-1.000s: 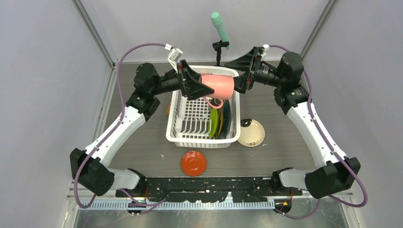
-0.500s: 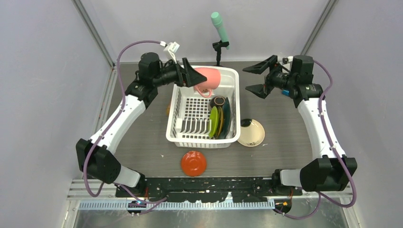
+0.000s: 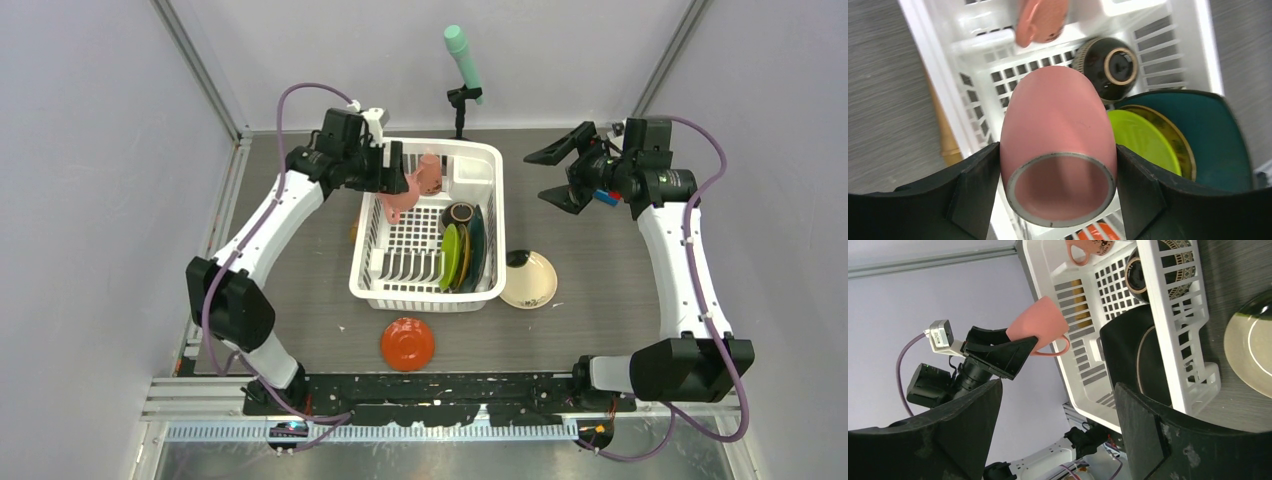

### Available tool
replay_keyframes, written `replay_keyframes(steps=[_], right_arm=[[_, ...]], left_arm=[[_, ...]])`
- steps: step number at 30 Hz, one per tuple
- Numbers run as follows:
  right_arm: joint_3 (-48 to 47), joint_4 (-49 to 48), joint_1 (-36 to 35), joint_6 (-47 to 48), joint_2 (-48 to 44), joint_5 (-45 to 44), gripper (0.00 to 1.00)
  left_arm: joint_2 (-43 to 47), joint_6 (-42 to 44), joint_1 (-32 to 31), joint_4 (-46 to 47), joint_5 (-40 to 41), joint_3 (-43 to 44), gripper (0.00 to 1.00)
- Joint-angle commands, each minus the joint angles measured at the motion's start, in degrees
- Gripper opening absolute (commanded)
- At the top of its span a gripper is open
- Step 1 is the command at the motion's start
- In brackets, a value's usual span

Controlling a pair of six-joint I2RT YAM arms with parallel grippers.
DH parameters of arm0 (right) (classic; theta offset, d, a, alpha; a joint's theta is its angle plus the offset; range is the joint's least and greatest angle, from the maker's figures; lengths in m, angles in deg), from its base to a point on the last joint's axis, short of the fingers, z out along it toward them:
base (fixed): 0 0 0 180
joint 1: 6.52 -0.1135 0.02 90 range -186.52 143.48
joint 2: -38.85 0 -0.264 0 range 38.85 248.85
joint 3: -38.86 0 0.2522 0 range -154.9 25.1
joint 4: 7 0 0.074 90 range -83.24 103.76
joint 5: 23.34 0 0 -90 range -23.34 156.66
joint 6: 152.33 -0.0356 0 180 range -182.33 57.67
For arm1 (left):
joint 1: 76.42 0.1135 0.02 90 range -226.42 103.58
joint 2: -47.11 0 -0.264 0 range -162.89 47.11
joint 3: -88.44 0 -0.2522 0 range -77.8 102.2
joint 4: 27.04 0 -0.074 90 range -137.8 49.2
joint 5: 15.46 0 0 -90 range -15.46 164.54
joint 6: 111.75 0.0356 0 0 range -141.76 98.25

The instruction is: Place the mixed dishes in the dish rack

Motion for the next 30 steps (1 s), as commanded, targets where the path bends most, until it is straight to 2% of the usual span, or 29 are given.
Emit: replay_keyframes(steps=[1, 10, 19, 22, 30], right_arm=[[-1.57, 2.17, 0.35, 3.03, -1.93, -3.21, 0.89], [0.10, 3.27, 0.42, 3.28, -3.77, -5.21, 0.89], [1.28, 3.83, 0.59, 3.94, -5.05, -5.93, 0.89], [1.69, 4.31, 0.61, 4.76, -5.10, -6.76, 0.89], [8.41, 6.00, 0.62, 7.90, -10.25, -11.89, 0.89]], left_arm=[[-1.22, 4.95, -0.87, -4.57, 6.63, 5.06, 0.00], [-9.77, 6.73, -3.70, -7.50, 11.03, 10.14, 0.00], [-15.55, 6.80, -5.24, -5.07, 12.86, 12.13, 0.00], [-18.21, 7.23, -5.81, -6.33, 15.89, 14.51, 0.00], [-24.13, 8.19, -6.24, -8.29, 18.21, 18.24, 0.00]])
